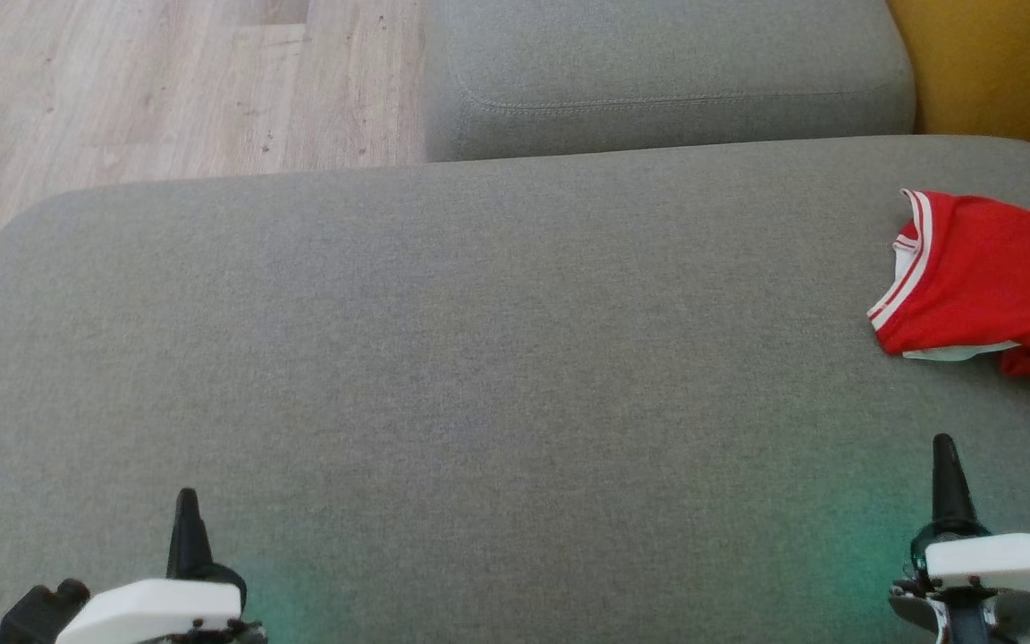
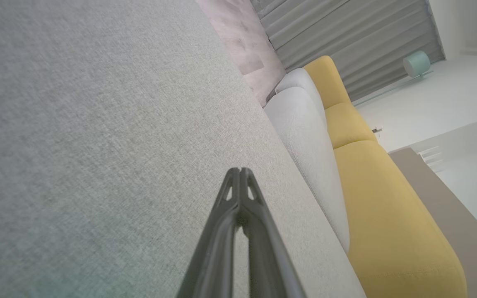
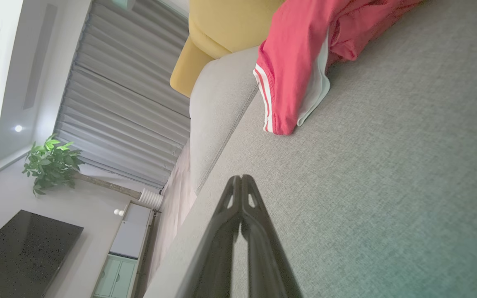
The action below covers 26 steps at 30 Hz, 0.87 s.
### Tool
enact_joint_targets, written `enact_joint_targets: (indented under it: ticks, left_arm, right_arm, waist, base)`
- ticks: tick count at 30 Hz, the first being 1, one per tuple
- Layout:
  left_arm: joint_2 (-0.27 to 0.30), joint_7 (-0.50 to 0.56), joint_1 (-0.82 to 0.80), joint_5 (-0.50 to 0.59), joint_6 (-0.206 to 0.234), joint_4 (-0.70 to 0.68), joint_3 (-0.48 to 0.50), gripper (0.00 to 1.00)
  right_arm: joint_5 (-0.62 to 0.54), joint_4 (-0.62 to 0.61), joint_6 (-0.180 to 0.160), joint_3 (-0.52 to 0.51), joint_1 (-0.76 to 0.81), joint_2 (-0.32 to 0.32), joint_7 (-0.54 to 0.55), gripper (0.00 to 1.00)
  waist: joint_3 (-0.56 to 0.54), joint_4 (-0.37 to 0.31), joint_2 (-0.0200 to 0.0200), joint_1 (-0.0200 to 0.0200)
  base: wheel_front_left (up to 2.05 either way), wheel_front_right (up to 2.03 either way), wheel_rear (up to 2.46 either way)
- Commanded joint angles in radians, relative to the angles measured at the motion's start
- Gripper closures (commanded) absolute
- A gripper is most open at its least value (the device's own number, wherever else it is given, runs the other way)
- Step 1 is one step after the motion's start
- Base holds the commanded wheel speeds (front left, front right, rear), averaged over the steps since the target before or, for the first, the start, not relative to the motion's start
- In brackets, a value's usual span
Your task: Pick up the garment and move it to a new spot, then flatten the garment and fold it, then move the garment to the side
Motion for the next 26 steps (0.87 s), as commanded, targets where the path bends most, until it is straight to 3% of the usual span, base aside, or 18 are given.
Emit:
enact_joint_targets:
  ticks: [1, 26]
  left_arm:
    - [0.002, 0.011, -0.063, -0.035, -0.013, -0.04, 0.036, 1.0]
    - [0.002, 0.08, -0.101, -0.315, -0.039, -0.057, 0.078, 1.0]
  right_arm:
    - [0.041, -0.039, 0.0, 0.009, -0.059, -0.008, 0.009, 1.0]
    - [0.347, -0.044, -0.001, 0.005, -0.111, -0.01, 0.076, 1.0]
  waist:
    - [0.0, -0.001, 0.0, 0.0]
    - [0.004, -0.021, 0.0, 0.0]
  base:
    - [0.0, 0.0, 0.0]
    - [0.0, 0.0, 0.0]
